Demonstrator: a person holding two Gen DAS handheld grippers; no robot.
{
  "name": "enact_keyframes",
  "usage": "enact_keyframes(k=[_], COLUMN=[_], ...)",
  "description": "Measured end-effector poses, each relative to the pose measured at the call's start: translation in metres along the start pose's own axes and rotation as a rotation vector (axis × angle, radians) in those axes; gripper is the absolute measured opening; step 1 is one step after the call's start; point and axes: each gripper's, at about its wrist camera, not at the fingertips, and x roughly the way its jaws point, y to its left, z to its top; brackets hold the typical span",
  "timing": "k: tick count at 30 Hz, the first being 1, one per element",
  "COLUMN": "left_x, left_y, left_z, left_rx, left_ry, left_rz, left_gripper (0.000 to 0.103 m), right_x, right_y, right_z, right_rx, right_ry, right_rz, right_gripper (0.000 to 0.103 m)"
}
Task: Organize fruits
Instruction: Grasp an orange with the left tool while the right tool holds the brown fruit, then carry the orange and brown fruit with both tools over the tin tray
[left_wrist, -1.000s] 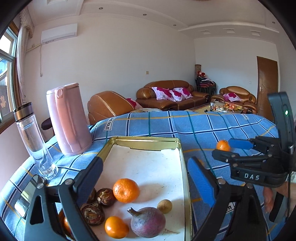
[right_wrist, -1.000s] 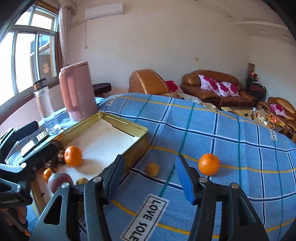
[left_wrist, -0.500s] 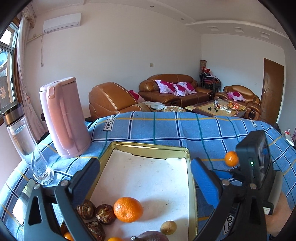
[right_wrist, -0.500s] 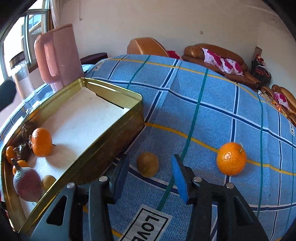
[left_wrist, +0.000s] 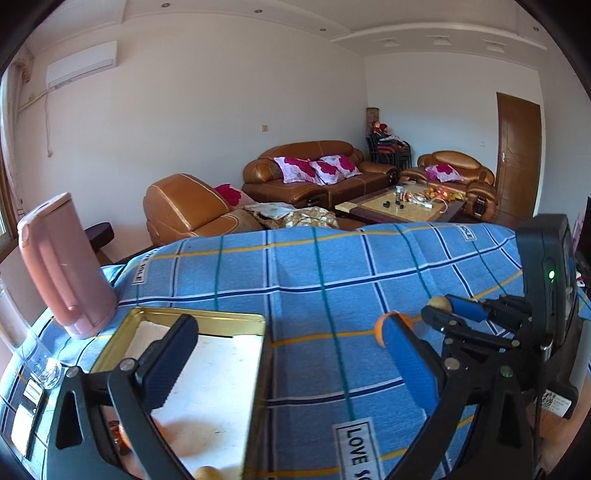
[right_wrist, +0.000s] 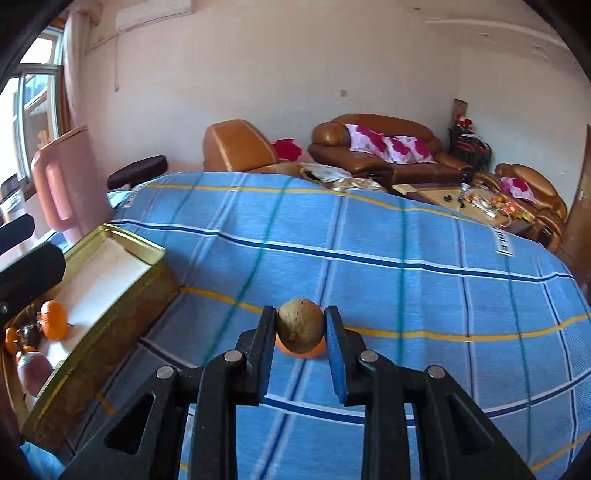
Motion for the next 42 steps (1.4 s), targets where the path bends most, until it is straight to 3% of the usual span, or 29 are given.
enact_keyframes(k=[8, 13, 20, 23, 25, 26, 33, 42], left_x=[0.067, 0.101, 0.123, 0.13, 0.131, 0.133, 0.119, 0.097], left_y=[-0.064, -0.079, -0.093, -0.094, -0.093, -0.092, -0.081, -0.06], left_z=[-0.003, -0.011, -0.01, -0.012, -0.013, -0.014, -0.017, -0.021], left_rx=[0.07, 0.088, 0.093, 0.088, 0.077, 0.078, 0.032, -0.003], left_ry=[0.124, 0.208, 0.238, 0.285, 0.296, 0.306, 0.285, 0.219], left_rz=[-0.016, -0.025, -0.059, -0.093, -0.126, -0.143, -0.191, -0.194], left_gripper=[0.101, 0.095, 0.092, 0.083, 0.065, 0.049, 0.049, 0.049], right_x=[0.0, 0.001, 0.004, 0.005, 0.006, 0.006, 0.013, 0.001], right_y=[-0.072, -0.082, -0.08, -0.08, -0.079, -0.078, -0.066, -0.055], right_z=[-0.011, -0.019, -0.02, -0.022, -0.022, -0.022, -0.026, -0.027], right_rx=[0.117, 0.144, 0.145, 0.145, 0.144, 0.142, 0.122, 0.102], right_ry=[0.026, 0.039, 0.042, 0.045, 0.046, 0.046, 0.057, -0.01], right_rz=[-0.102, -0.109, -0.106, -0.108, -0.104, -0.099, -0.074, -0.065], right_gripper=[0.028, 0.028, 0.028, 0.028, 0.028, 0.028, 0.028, 0.028])
